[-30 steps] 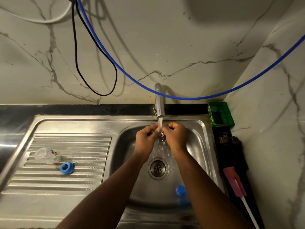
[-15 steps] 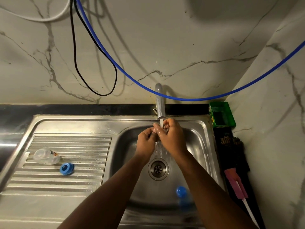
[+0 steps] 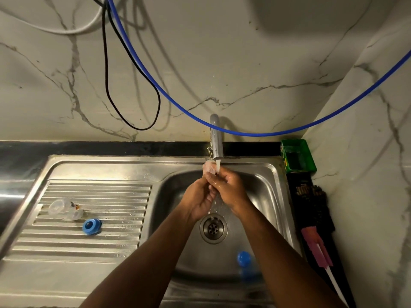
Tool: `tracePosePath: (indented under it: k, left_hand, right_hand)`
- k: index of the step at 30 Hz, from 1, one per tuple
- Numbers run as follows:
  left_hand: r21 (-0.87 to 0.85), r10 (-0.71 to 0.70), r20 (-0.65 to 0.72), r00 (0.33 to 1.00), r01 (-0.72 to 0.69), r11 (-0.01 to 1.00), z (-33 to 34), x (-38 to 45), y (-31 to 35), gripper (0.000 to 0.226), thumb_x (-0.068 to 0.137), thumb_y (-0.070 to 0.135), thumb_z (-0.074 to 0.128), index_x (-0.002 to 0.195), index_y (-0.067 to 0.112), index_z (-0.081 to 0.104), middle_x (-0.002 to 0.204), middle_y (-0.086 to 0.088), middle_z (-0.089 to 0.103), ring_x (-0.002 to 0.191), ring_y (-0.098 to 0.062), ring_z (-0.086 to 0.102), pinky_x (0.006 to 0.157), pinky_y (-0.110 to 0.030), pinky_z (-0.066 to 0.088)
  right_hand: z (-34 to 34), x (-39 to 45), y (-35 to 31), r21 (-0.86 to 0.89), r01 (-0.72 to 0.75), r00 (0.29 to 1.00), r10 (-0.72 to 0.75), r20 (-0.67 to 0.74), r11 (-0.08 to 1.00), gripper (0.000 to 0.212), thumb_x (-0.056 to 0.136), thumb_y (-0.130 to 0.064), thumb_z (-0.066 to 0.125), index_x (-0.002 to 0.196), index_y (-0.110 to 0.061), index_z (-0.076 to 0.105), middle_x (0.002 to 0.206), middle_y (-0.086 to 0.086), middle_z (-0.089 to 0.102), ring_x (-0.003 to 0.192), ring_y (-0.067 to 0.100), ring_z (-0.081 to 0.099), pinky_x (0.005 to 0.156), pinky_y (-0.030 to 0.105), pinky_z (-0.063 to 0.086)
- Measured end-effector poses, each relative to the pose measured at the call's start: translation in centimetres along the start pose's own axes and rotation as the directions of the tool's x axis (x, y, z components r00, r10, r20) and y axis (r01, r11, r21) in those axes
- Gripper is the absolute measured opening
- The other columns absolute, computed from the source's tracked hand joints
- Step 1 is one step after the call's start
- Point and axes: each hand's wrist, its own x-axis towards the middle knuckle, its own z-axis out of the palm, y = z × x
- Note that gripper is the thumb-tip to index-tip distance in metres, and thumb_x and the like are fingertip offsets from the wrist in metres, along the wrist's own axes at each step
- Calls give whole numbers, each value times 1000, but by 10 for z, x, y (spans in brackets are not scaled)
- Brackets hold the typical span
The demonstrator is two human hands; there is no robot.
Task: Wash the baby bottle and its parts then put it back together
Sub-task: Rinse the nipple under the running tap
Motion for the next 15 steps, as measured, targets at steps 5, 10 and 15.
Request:
tracePosePath:
  k: [5, 10, 15]
  left_hand:
    - [167, -29, -62, 998, 39, 985, -6, 5, 5, 40, 100, 30, 62, 123, -2, 70, 101, -16, 74, 77, -13, 68, 70, -21, 62]
    - [482, 275, -90, 957, -199, 853, -7, 1, 3, 33, 101, 32, 67, 113, 2, 75, 107, -16, 79, 97, -24, 76, 97, -41, 61]
    - [658, 318, 3, 948, -241, 713, -4, 4, 8, 30, 104, 26, 62, 105, 1, 77, 99, -17, 78, 92, -25, 74, 95, -40, 60]
  right_hand:
    - [-1, 1, -1, 1, -5, 988, 5, -155, 1000, 15, 95, -33, 73, 105, -22, 75, 99, -2, 78, 93, 11, 76, 83, 37, 64]
    - [-4, 2, 10, -335, 60, 983, -114, -144, 940, 20, 99, -25, 69, 117, -21, 73, 100, -8, 76, 90, 2, 72, 80, 28, 62]
    - [-15, 4, 16, -478, 211, 963, -266, -49, 853, 19, 99, -17, 68, 116, -13, 73, 108, -2, 71, 98, 9, 69, 85, 30, 61]
